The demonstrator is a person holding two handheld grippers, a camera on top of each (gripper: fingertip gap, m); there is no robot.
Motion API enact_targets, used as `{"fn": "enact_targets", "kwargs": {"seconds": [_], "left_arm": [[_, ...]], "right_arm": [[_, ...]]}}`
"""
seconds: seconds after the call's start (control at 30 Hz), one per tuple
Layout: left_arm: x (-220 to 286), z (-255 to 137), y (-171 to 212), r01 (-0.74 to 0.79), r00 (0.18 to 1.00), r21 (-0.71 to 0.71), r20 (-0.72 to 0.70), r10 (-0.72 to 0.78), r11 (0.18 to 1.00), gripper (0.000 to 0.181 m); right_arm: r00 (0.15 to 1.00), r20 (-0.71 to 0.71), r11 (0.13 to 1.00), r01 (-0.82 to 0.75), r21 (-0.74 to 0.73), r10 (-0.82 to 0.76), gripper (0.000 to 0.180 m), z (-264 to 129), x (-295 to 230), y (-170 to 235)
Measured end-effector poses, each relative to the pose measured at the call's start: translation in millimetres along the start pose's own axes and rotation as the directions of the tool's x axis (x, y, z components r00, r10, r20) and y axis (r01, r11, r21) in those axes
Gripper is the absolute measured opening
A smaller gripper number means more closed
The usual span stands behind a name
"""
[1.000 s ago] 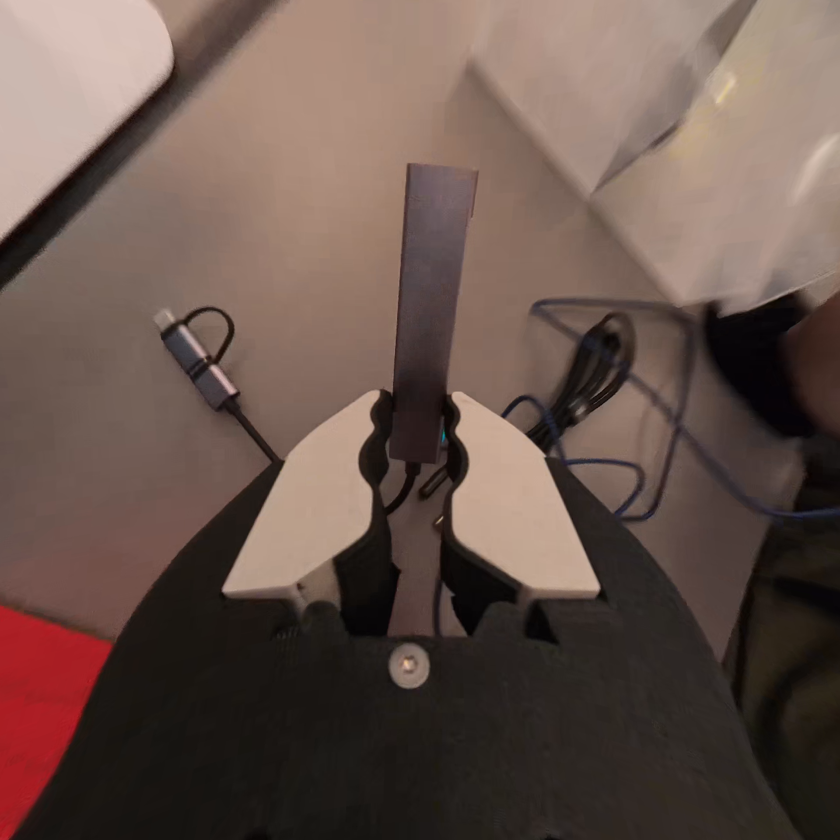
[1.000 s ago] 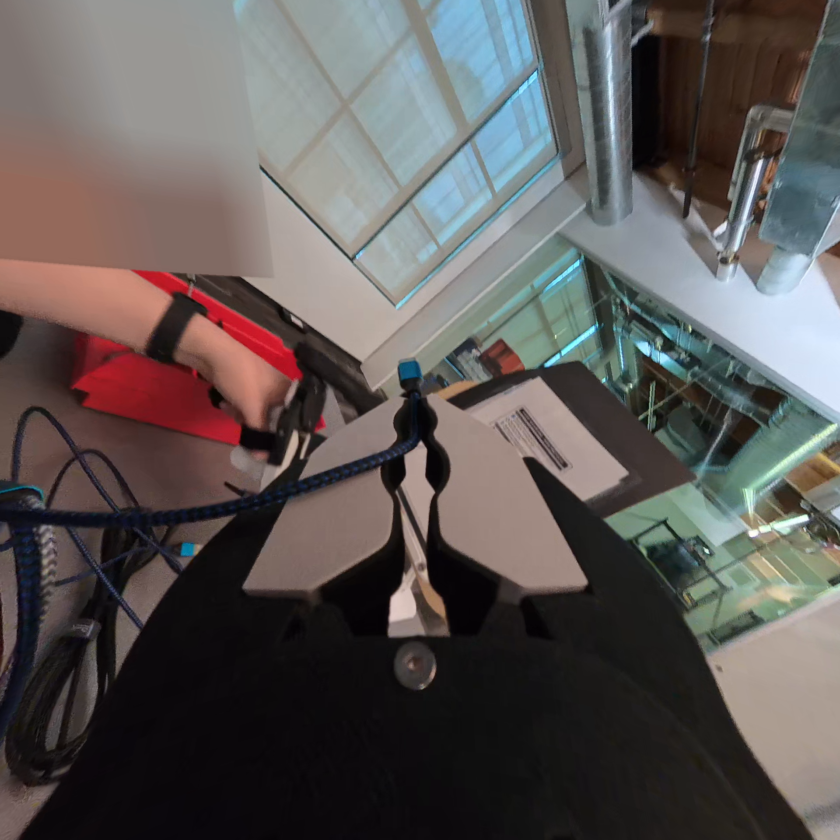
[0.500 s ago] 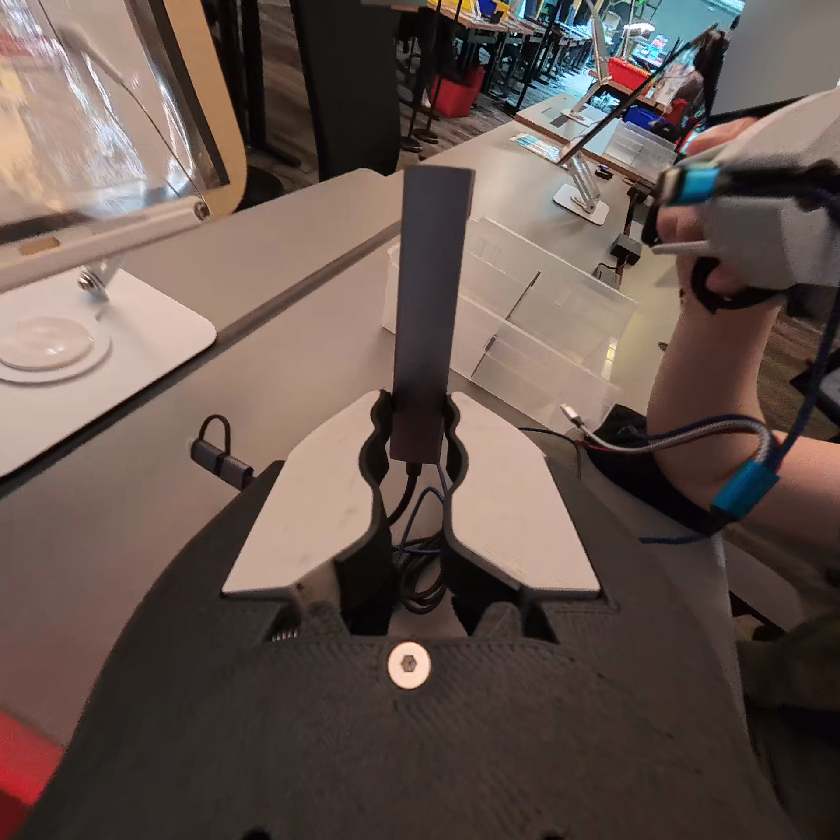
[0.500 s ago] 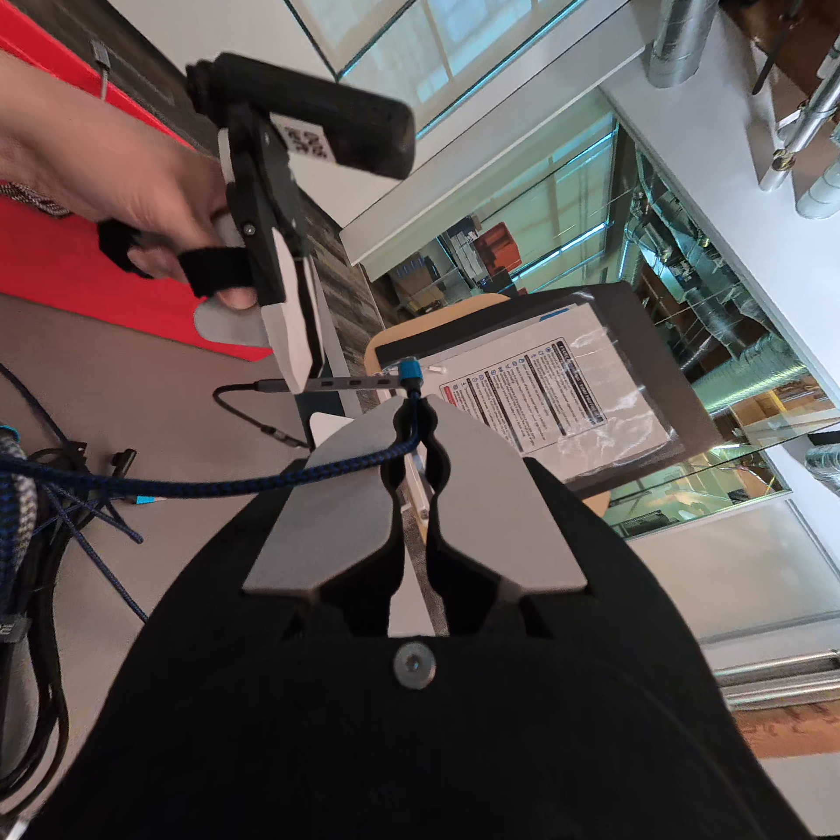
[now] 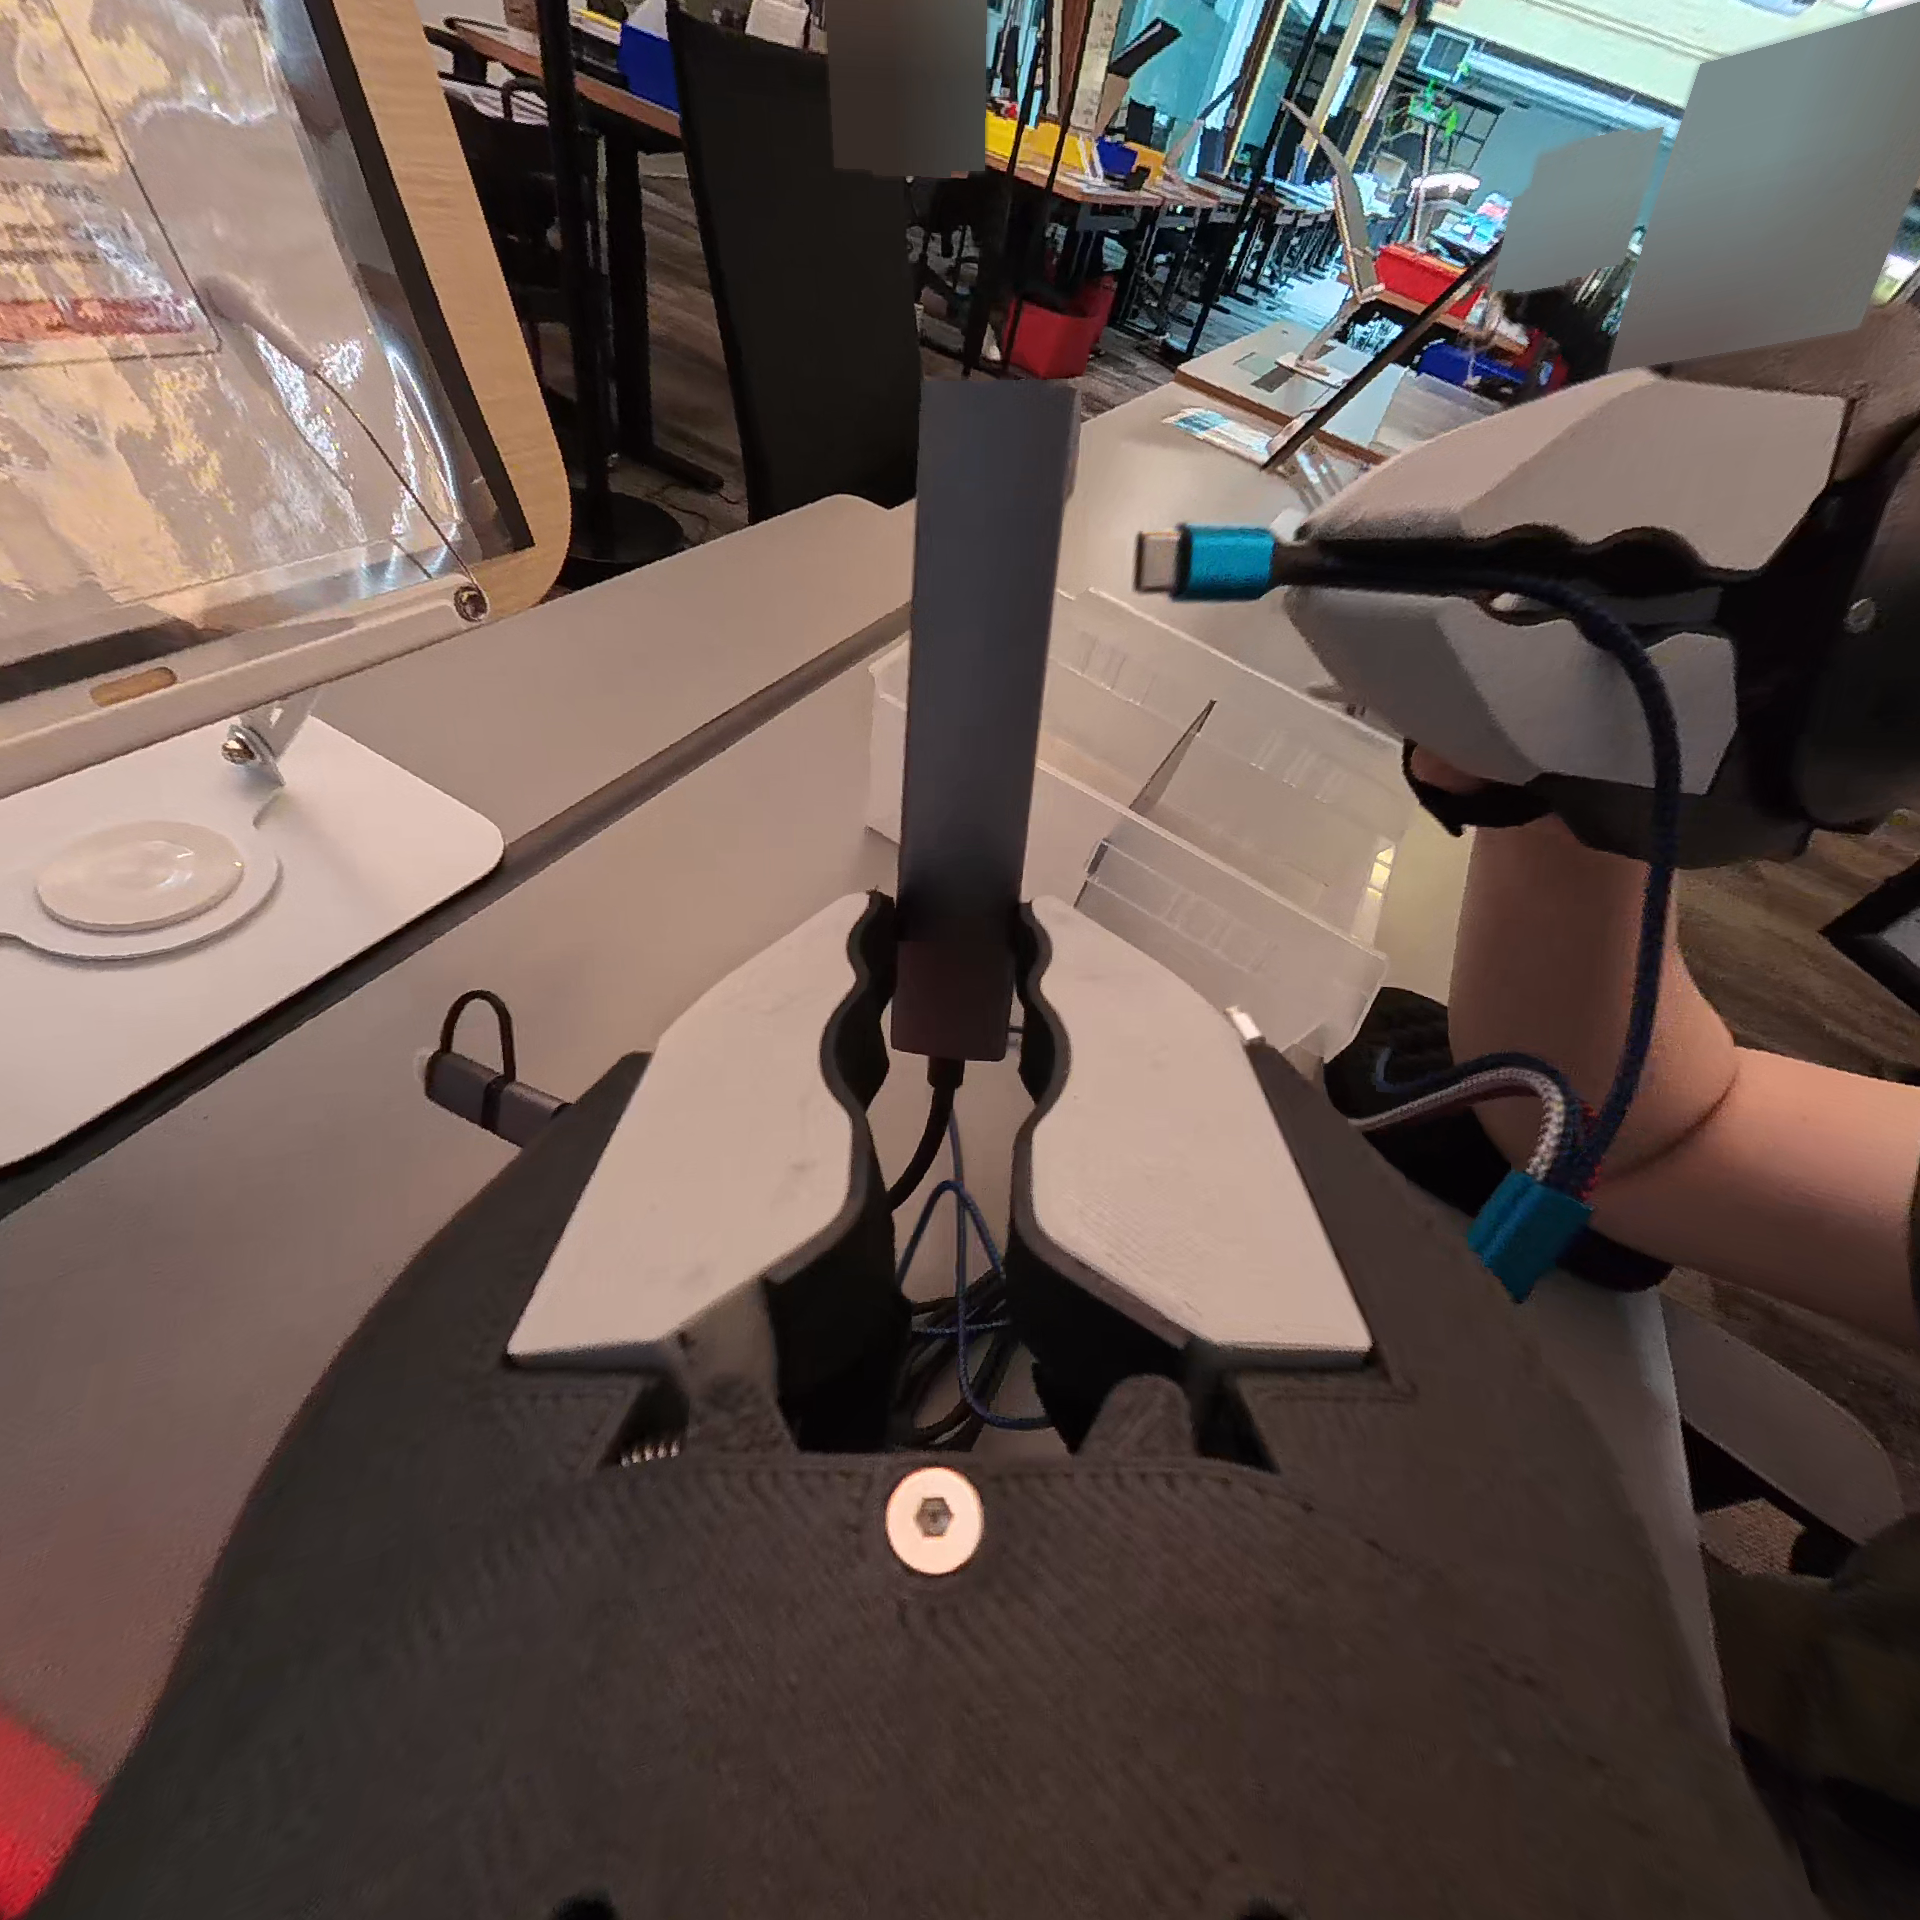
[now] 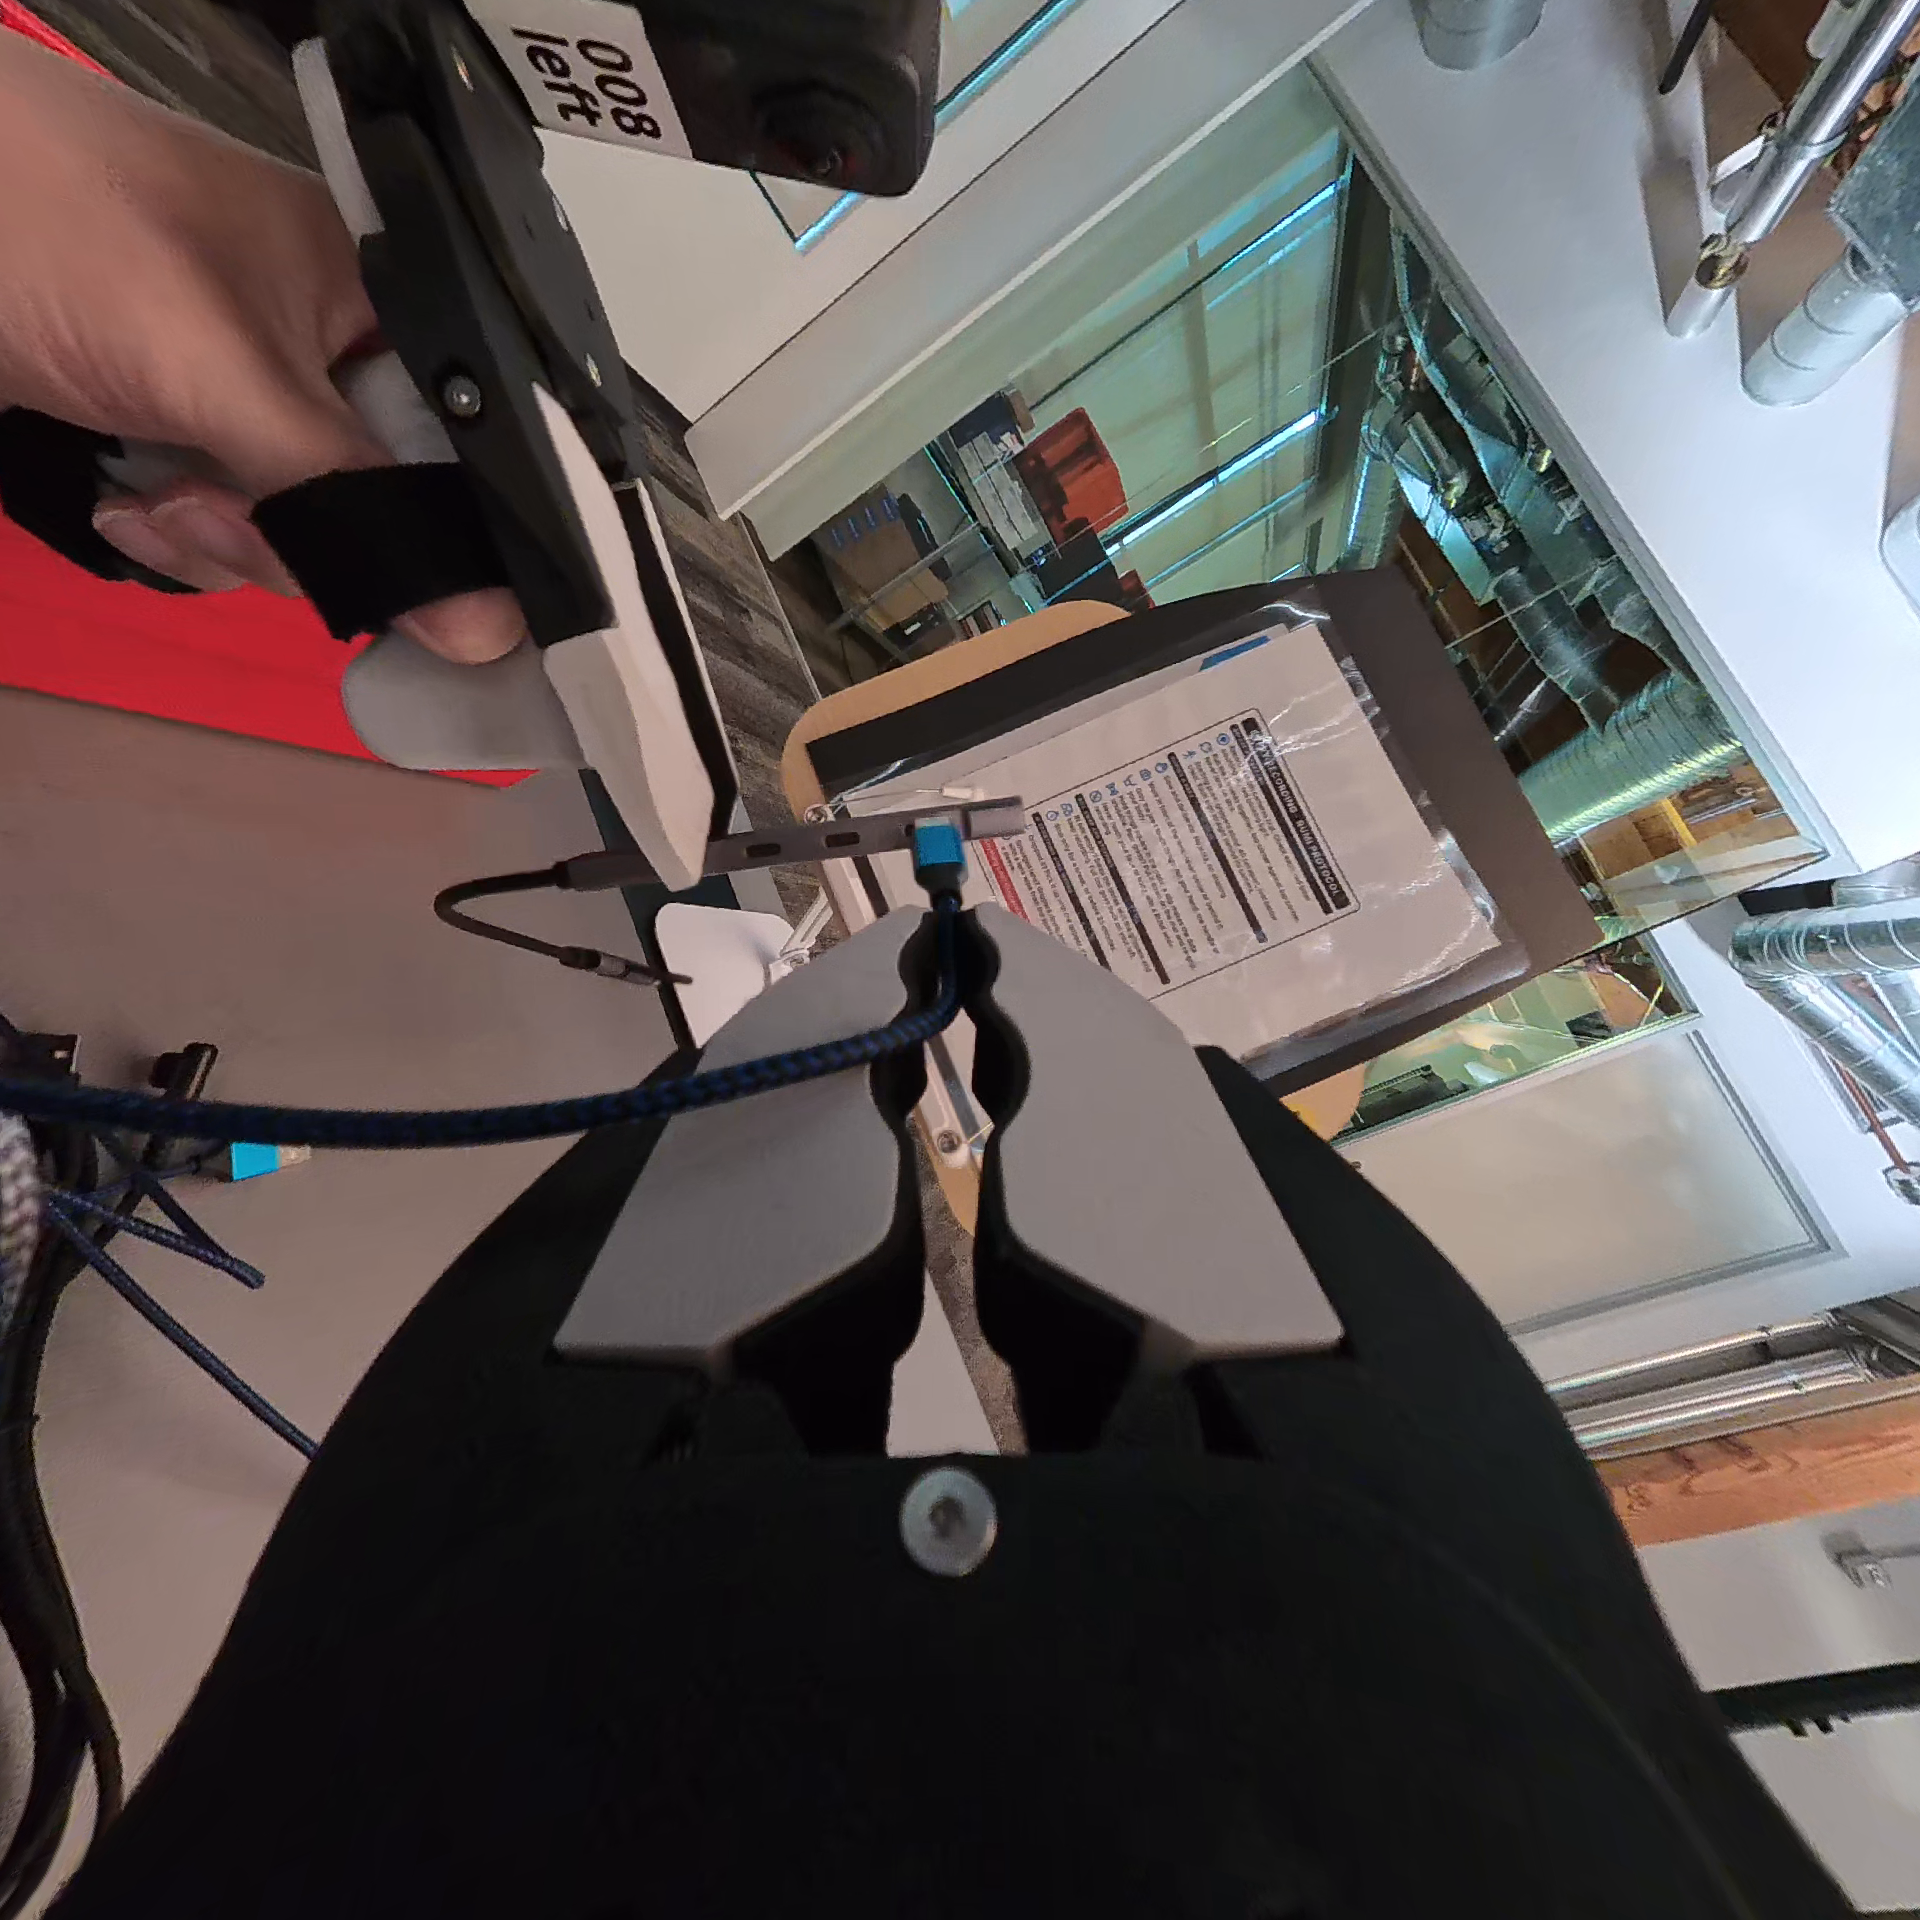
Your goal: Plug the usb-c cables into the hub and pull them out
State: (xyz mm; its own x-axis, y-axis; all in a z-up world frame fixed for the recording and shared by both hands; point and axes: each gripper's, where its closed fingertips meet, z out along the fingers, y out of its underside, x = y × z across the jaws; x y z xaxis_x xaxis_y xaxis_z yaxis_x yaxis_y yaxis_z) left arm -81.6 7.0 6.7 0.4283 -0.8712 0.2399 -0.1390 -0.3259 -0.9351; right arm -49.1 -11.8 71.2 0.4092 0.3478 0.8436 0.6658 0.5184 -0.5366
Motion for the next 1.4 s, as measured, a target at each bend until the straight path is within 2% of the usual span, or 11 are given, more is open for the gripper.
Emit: {"fn": "enact_targets", "kwargs": {"seconds": [0.4, 0.73, 1.03, 1.27, 1.4], "left_arm": [[7, 2, -2, -0.008, 1.000, 0.009, -0.005, 0.008, 1.000, 0.021], [-5, -4, -6, -0.178, 0.955, -0.056, 0.230, 0.186, 0.982, 0.022], [-5, -9, -8, -0.261, 0.910, -0.107, 0.306, 0.282, 0.959, 0.022], [0, -14, -15, -0.300, 0.889, -0.096, 0.333, 0.315, 0.949, 0.022], [6, -17, -20, -0.334, 0.874, -0.082, 0.347, 0.341, 0.939, 0.022]], "right_arm": [[1.000, -0.008, 1.000, 0.003, -0.016, -0.003, 0.002, 3, 0, 5], [0.999, -0.053, 1.000, -0.002, -0.022, 0.000, 0.003, 10, -3, 2], [0.998, -0.057, 0.999, 0.041, -0.005, -0.041, 0.003, 11, -5, 3], [0.996, -0.074, 0.998, -0.051, 0.021, 0.052, 0.003, 11, 1, 2], [0.992, -0.126, 0.998, 0.007, 0.060, 0.000, 0.003, 5, 5, -9]]}}
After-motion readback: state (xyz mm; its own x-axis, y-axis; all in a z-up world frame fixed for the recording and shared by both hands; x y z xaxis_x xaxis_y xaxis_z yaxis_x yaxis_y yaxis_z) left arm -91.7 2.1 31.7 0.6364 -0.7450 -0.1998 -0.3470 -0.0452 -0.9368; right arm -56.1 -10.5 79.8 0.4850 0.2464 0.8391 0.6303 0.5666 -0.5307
